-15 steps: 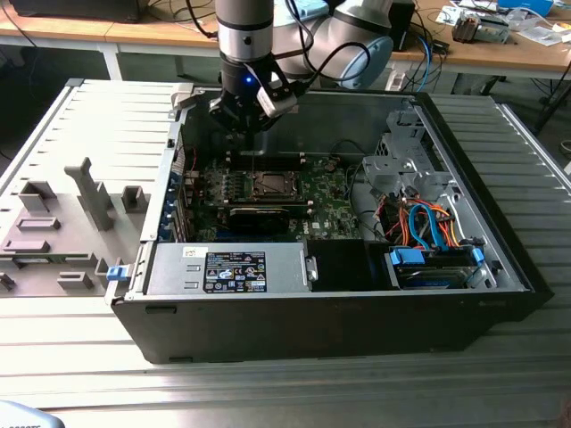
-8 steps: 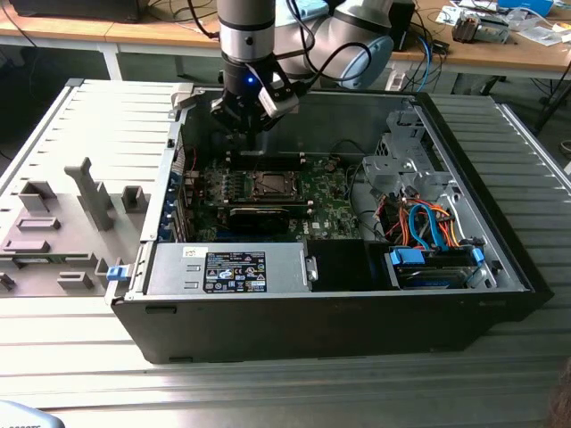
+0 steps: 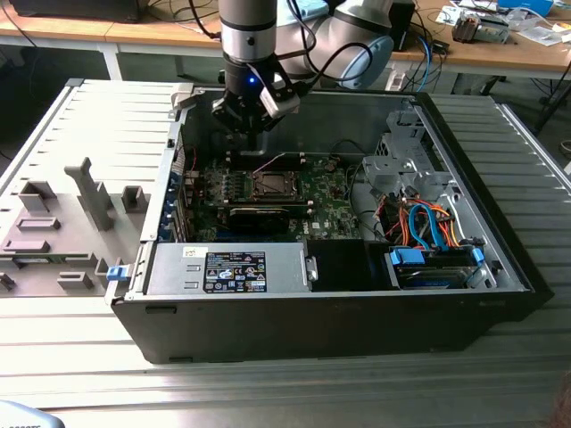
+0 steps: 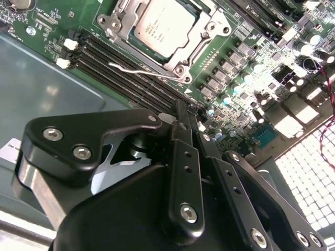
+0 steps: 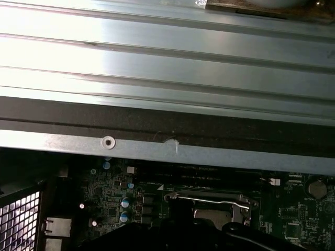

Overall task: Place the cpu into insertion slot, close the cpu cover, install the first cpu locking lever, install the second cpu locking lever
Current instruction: 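Install the first cpu locking lever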

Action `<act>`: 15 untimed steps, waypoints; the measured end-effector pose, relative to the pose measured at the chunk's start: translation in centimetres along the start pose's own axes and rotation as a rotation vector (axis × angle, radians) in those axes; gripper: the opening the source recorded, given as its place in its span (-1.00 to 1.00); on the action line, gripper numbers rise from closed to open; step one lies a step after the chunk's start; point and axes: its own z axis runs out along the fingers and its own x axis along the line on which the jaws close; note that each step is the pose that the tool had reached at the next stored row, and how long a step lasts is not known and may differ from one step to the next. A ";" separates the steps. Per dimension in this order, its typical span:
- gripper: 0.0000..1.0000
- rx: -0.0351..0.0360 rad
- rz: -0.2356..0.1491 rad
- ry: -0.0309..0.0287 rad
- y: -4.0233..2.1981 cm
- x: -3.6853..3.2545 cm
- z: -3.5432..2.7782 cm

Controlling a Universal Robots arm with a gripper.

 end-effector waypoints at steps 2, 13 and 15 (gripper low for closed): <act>-0.79 0.0001 0.000 0.0001 0.00 -0.02 0.01; -0.79 0.0001 0.001 0.0001 -0.01 -0.03 0.19; -0.79 0.0001 0.001 0.0000 -0.01 -0.03 0.20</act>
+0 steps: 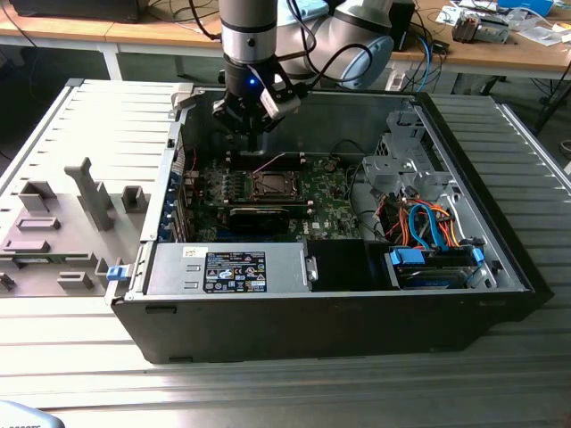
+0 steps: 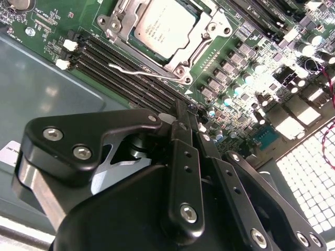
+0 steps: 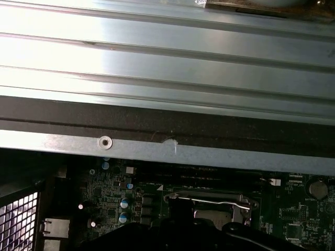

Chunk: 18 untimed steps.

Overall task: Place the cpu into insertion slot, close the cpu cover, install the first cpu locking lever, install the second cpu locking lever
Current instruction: 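Install the first cpu locking lever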

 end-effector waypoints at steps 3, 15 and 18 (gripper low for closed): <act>-0.79 0.0000 0.000 0.0000 -0.01 0.00 0.10; -0.79 0.0000 0.000 0.0000 -0.03 -0.02 0.47; -0.79 0.0000 0.000 0.0000 -0.03 -0.03 0.53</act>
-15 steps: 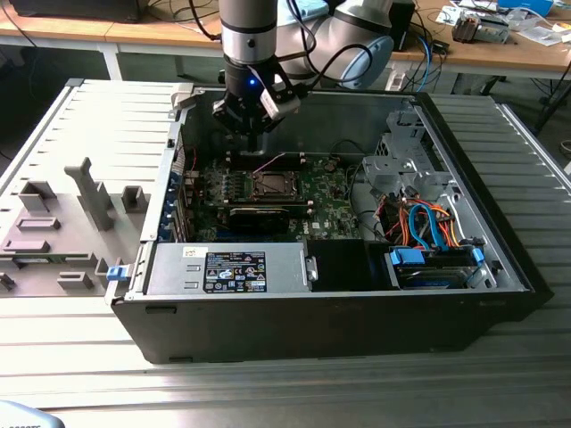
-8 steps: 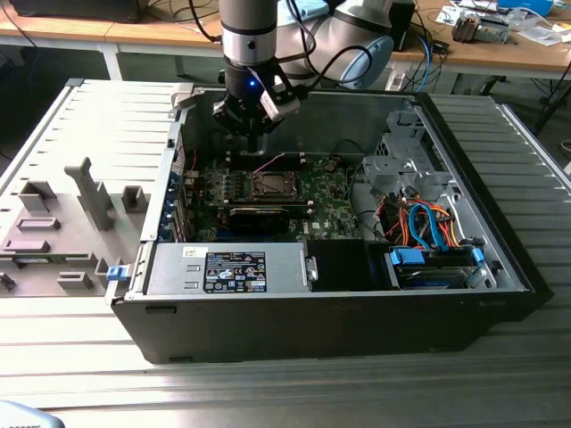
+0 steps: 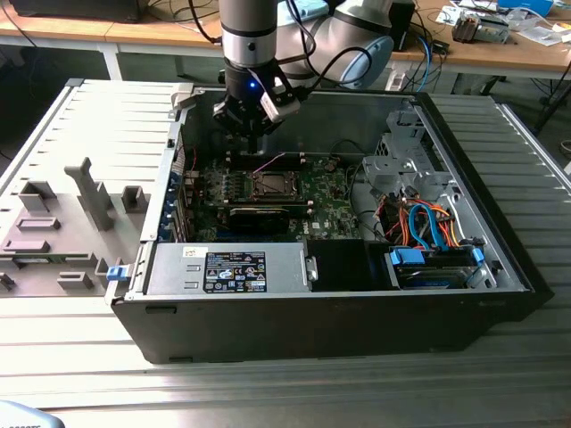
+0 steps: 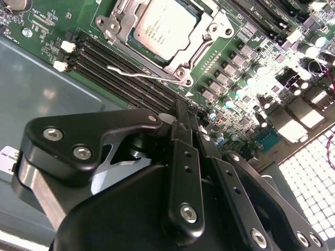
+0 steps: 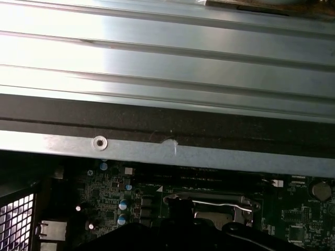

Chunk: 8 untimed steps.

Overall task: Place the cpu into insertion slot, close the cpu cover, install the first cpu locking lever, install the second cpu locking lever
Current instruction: 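Install the first cpu locking lever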

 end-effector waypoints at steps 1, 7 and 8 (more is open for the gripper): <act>-0.79 0.0000 0.000 0.0000 0.00 -0.01 0.04; -0.79 -0.0001 0.000 -0.0001 0.04 -0.06 0.21; -0.79 -0.0001 0.000 -0.0001 0.07 -0.06 0.24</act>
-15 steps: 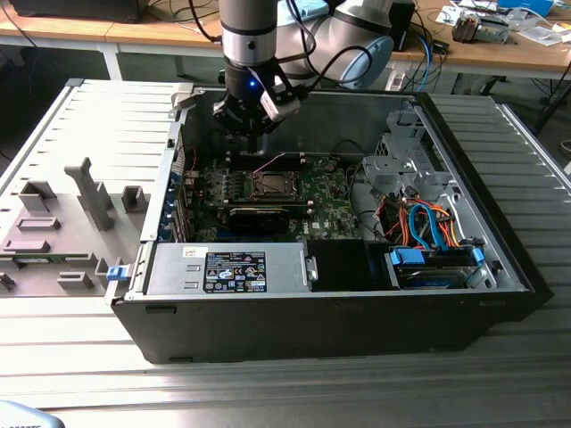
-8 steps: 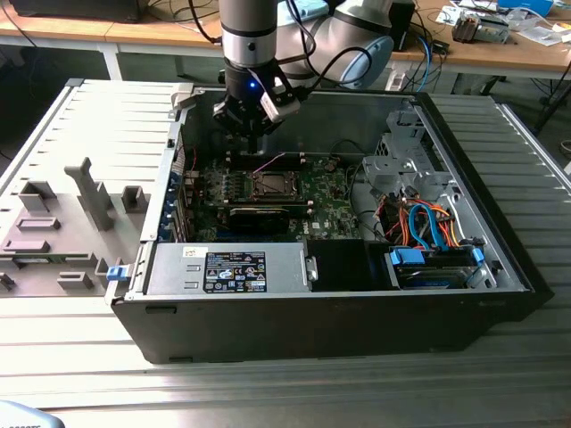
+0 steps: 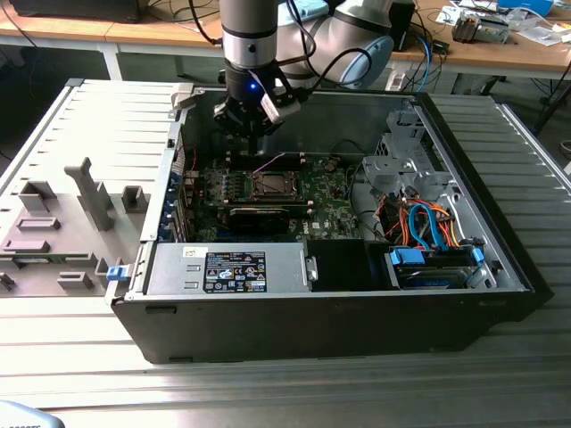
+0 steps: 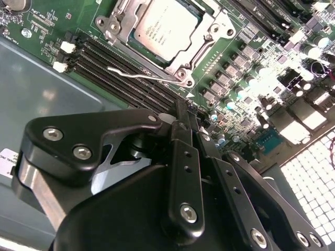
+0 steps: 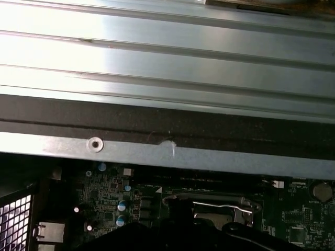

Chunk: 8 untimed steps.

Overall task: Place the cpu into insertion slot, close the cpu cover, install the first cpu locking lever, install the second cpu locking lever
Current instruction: 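Install the first cpu locking lever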

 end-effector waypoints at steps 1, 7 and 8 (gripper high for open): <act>-0.79 0.0000 0.000 0.0001 0.07 0.00 0.05; -0.79 0.0113 0.000 0.0012 0.14 -0.45 0.68; -0.79 0.0137 0.000 0.0014 0.13 -0.57 0.78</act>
